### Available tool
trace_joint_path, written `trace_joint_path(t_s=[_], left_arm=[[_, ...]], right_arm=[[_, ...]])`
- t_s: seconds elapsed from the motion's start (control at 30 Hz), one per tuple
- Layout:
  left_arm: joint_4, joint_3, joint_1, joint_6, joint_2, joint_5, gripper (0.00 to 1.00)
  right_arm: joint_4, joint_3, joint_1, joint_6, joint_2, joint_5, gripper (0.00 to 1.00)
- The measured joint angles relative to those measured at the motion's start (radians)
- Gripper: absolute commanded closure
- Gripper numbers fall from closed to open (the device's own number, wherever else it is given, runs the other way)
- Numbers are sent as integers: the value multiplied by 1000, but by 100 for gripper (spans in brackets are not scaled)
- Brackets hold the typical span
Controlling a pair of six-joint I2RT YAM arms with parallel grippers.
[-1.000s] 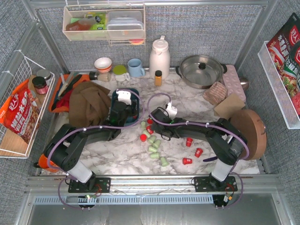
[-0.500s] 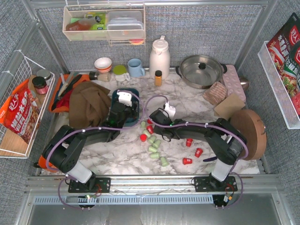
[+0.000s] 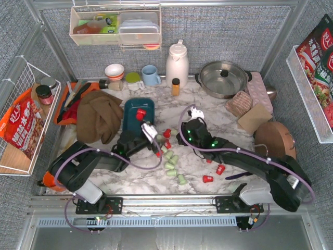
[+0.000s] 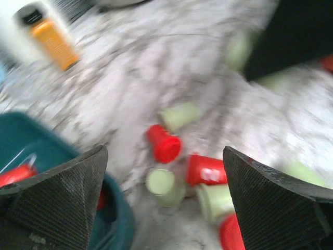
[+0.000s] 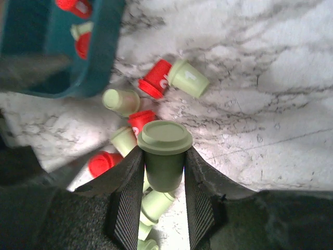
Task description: Mix the coffee capsules in the storage basket
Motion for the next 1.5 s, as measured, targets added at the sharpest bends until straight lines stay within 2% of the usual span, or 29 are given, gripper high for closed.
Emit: trace_joint_path(t_s=[0.17,0.27,0.53,0.6,0.7,0.8,0.87,1.0,1.07,1.27,1.5], left_arm=[[330,-94,-25,114,122,235,1],[437,-79,-76,169,160,307,1],[534,-5,-151,251,210,336,1],[534,-3,-159,262,212,335,7],[535,-6,-167,278,211,334,28],[535,-16,-171,298,200,330,40],[535,-24,-172,307,195,319,45],[536,-27,-175,322,187,301,50],[537,-27,-177,328,187,275,51],[536,-34,-143,243,192,106,53],[500,-31,-33,-27,146,-127,54]], right_arm=[[13,-34,-17,-95,-145,-45,71],[24,-62,-22,-132,-196,-84,71],[93,-96,-23,-151,-203,-246,70],[111,-98,-23,-143,-195,-284,70],[132,-97,-23,-137,-190,-313,70],[135,-97,-23,-132,-189,-333,70],[135,-97,-23,-130,-189,-335,68],[132,-87,-24,-133,-192,-338,52],[124,-85,-24,-126,-201,-336,48],[109,-95,-24,-137,-262,-264,47],[110,-121,-42,-236,-227,-125,47]])
